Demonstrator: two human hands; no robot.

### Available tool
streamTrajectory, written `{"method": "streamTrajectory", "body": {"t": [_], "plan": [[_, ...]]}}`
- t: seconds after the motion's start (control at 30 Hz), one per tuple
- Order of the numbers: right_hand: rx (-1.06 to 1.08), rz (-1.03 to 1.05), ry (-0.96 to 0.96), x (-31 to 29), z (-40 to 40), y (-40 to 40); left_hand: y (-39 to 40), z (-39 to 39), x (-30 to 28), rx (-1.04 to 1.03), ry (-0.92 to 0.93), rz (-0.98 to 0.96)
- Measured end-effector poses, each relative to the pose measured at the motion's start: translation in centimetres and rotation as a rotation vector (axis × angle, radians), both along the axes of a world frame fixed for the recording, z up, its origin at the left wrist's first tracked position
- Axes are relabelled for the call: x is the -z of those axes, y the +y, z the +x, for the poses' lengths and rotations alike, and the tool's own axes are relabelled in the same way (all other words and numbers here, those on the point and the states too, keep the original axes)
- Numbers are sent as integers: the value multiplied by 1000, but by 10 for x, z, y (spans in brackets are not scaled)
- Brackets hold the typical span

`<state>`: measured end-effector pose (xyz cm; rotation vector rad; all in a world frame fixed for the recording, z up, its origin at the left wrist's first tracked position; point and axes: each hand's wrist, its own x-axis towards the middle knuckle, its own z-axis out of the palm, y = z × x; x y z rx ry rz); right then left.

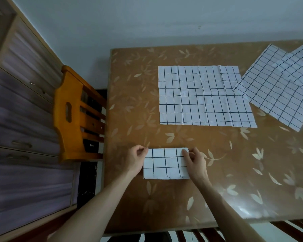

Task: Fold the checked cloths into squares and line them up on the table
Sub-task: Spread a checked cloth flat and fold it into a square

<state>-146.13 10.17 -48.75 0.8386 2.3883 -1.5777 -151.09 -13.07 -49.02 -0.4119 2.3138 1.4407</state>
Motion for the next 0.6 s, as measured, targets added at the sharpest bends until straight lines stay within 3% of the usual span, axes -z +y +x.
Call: {"method": "streamTrajectory", "body": {"t": [0.4, 0.53, 0.6], "plan": [[-197, 376, -22, 19, 47, 1, 0, 50, 15, 118, 114, -200], [-225, 543, -22, 23, 60, -5, -1, 65, 17, 327, 341, -590], [-313, 699, 37, 26, 65, -8, 1, 74, 13, 497, 457, -657]]}}
